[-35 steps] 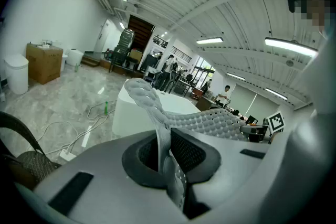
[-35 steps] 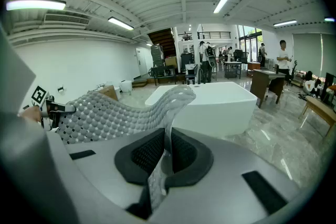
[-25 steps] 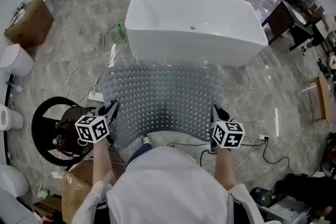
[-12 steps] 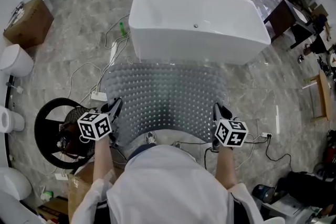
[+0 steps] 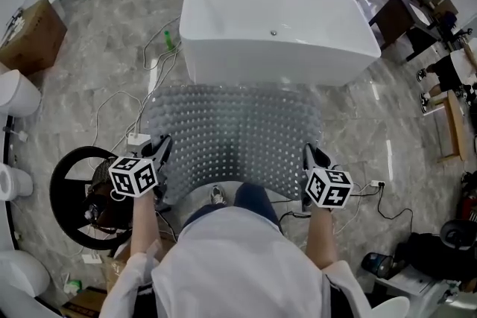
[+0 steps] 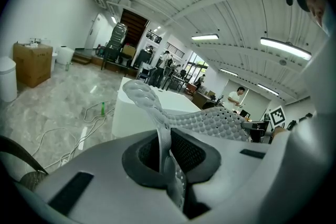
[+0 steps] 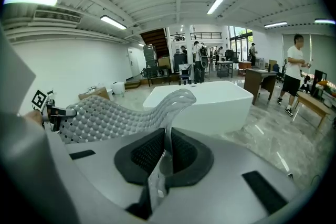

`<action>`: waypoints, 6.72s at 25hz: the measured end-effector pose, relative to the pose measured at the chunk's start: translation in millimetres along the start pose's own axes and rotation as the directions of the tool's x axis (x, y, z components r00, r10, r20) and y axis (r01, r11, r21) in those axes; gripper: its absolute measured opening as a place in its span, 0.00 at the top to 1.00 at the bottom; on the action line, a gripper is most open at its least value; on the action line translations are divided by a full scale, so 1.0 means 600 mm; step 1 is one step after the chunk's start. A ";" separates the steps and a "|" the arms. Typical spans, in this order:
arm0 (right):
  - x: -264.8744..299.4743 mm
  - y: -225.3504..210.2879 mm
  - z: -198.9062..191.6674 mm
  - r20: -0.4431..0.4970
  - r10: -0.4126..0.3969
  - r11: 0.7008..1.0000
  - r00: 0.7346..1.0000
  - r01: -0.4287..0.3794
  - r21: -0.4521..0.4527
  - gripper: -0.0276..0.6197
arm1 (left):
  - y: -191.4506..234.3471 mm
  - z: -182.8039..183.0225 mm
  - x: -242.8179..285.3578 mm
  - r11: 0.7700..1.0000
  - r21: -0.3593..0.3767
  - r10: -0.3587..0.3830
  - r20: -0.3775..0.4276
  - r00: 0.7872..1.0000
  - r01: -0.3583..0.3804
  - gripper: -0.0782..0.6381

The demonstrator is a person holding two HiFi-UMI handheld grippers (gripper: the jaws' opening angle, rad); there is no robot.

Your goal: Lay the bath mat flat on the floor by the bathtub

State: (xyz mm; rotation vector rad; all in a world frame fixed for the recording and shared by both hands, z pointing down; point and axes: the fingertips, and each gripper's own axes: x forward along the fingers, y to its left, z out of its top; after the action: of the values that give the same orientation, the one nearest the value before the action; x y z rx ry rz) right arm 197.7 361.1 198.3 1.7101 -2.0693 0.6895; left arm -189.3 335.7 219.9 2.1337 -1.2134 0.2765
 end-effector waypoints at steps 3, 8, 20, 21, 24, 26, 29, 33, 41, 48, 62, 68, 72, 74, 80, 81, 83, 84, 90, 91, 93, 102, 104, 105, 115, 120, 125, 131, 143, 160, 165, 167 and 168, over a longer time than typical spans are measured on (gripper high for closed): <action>0.017 0.005 0.000 -0.012 0.006 1.000 1.000 -0.006 0.008 0.89 | 0.004 0.003 0.013 1.000 -0.003 -0.005 -0.011 1.000 0.005 0.83; 0.053 0.000 0.007 -0.032 0.027 0.999 0.999 -0.026 0.023 0.89 | 0.011 0.011 0.039 1.000 -0.010 0.009 -0.027 1.000 -0.009 0.83; 0.160 -0.066 0.050 -0.072 0.076 0.997 0.994 -0.074 0.036 0.89 | 0.003 0.051 0.157 0.998 -0.027 0.051 -0.051 0.997 -0.053 0.83; 0.170 -0.072 0.055 -0.074 0.082 0.996 0.994 -0.080 0.035 0.89 | 0.003 0.056 0.166 0.998 -0.028 0.055 -0.051 0.997 -0.057 0.83; 0.198 -0.093 0.072 -0.080 0.098 0.995 0.992 -0.095 0.037 0.89 | 0.002 0.071 0.192 0.997 -0.034 0.070 -0.045 0.997 -0.072 0.83; 0.213 -0.104 0.083 -0.081 0.108 0.994 0.991 -0.105 0.038 0.89 | 0.001 0.081 0.204 0.996 -0.039 0.081 -0.040 0.996 -0.083 0.83; 0.237 -0.116 0.096 -0.085 0.128 0.992 0.988 -0.125 0.034 0.89 | 0.005 0.091 0.218 0.993 -0.048 0.105 -0.034 0.994 -0.106 0.83; 0.261 -0.130 0.109 -0.095 0.148 0.989 0.984 -0.147 0.022 0.89 | 0.009 0.099 0.234 0.989 -0.066 0.128 -0.018 0.992 -0.129 0.83; 0.316 -0.100 0.120 -0.132 0.138 0.990 0.982 -0.137 0.018 0.89 | 0.060 0.110 0.257 0.988 -0.092 0.123 -0.058 0.991 -0.128 0.83; 0.359 -0.044 0.129 -0.137 0.102 0.993 0.985 -0.094 0.066 0.89 | 0.123 0.149 0.276 0.995 -0.069 0.070 -0.104 0.992 -0.078 0.83; 0.417 -0.014 0.152 -0.141 0.030 0.997 0.990 -0.020 0.070 0.90 | 0.219 0.181 0.304 0.995 -0.078 0.048 -0.129 0.990 -0.059 0.83; 0.450 -0.031 0.148 -0.171 0.053 0.996 0.984 -0.041 0.074 0.89 | 0.234 0.178 0.339 0.992 -0.079 0.081 -0.142 0.987 -0.093 0.83; 0.478 -0.050 0.149 -0.188 0.058 0.997 0.980 -0.046 0.069 0.90 | 0.242 0.183 0.367 0.989 -0.083 0.111 -0.154 0.982 -0.124 0.83; 0.492 -0.056 0.151 -0.195 0.061 0.996 0.979 -0.049 0.069 0.89 | 0.243 0.186 0.382 0.988 -0.086 0.113 -0.157 0.981 -0.128 0.83; 0.535 -0.065 0.144 -0.220 0.055 0.997 0.974 -0.043 0.062 0.90 | 0.261 0.184 0.426 0.987 -0.092 0.114 -0.183 0.976 -0.133 0.83; 0.543 -0.067 0.145 -0.224 0.052 0.998 0.973 -0.040 0.057 0.89 | 0.263 0.186 0.434 0.987 -0.091 0.112 -0.187 0.976 -0.131 0.83; 0.558 -0.075 0.147 -0.232 0.046 0.999 0.971 -0.038 0.039 0.90 | 0.267 0.192 0.449 0.988 -0.083 0.111 -0.193 0.975 -0.128 0.83; 0.565 -0.079 0.146 -0.237 0.044 0.999 0.970 -0.038 0.031 0.89 | 0.269 0.193 0.457 0.988 -0.079 0.112 -0.195 0.974 -0.130 0.83; 0.609 -0.109 0.137 -0.258 0.033 0.999 0.965 -0.028 0.022 0.89 | 0.286 0.180 0.499 0.981 -0.121 0.128 -0.204 0.971 -0.154 0.83; 0.618 -0.112 0.135 -0.260 0.032 0.999 0.965 -0.029 0.018 0.89 | 0.291 0.177 0.506 0.979 -0.126 0.131 -0.205 0.970 -0.159 0.83; 0.637 -0.116 0.132 -0.263 0.032 0.999 0.964 -0.031 0.007 0.89 | 0.303 0.168 0.518 0.976 -0.134 0.140 -0.210 0.968 -0.170 0.83; 0.704 -0.118 0.104 -0.292 0.031 0.999 0.956 -0.042 -0.031 0.89 | 0.349 0.127 0.556 0.967 -0.135 0.181 -0.242 0.953 -0.218 0.83; 0.717 -0.119 0.093 -0.302 0.035 0.998 0.953 -0.047 -0.031 0.89 | 0.354 0.116 0.566 0.965 -0.137 0.186 -0.246 0.951 -0.224 0.83; 0.722 -0.119 0.087 -0.307 0.036 0.998 0.951 -0.047 -0.028 0.89 | 0.357 0.112 0.570 0.964 -0.137 0.189 -0.249 0.950 -0.227 0.83; 0.788 -0.126 0.027 -0.340 0.025 1.000 0.940 -0.023 0.009 0.89 | 0.412 0.062 0.617 0.962 -0.101 0.220 -0.275 0.936 -0.255 0.83; 0.818 -0.136 -0.003 -0.359 0.010 1.000 0.933 -0.009 0.004 0.89 | 0.441 0.036 0.640 0.961 -0.082 0.229 -0.293 0.928 -0.263 0.83; 0.846 -0.138 -0.035 -0.374 0.004 1.000 0.927 -0.004 0.002 0.89 | 0.464 0.008 0.662 0.957 -0.088 0.237 -0.305 0.922 -0.275 0.83; 0.881 -0.139 -0.070 -0.395 0.001 1.000 0.919 -0.001 0.000 0.89 | 0.490 -0.032 0.685 0.951 -0.109 0.242 -0.320 0.916 -0.289 0.83; 0.950 -0.163 -0.159 -0.432 -0.028 0.999 0.902 0.032 0.001 0.89 | 0.537 -0.096 0.753 0.954 -0.053 0.257 -0.357 0.898 -0.294 0.83; 1.047 -0.194 -0.297 -0.462 -0.058 0.997 0.885 0.075 0.018 0.89 | 0.606 -0.214 0.823 0.950 -0.060 0.265 -0.366 0.892 -0.306 0.83; 1.079 -0.203 -0.322 -0.459 -0.068 0.997 0.886 0.077 0.000 0.89 | 0.632 -0.239 0.842 0.949 -0.062 0.267 -0.363 0.893 -0.308 0.83; 1.090 -0.209 -0.330 -0.457 -0.080 0.997 0.886 0.082 -0.014 0.89 | 0.641 -0.248 0.850 0.948 -0.063 0.269 -0.361 0.893 -0.311 0.83; 1.095 -0.212 -0.334 -0.456 -0.086 0.996 0.886 0.086 -0.021 0.89 | 0.646 -0.253 0.854 0.948 -0.063 0.270 -0.360 0.893 -0.312 0.83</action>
State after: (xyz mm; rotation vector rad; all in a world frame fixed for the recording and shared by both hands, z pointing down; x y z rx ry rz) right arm 187.7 -66.0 750.8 1.4527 -1.6544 0.9577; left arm -208.7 -56.5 750.4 1.7037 -1.2968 0.6671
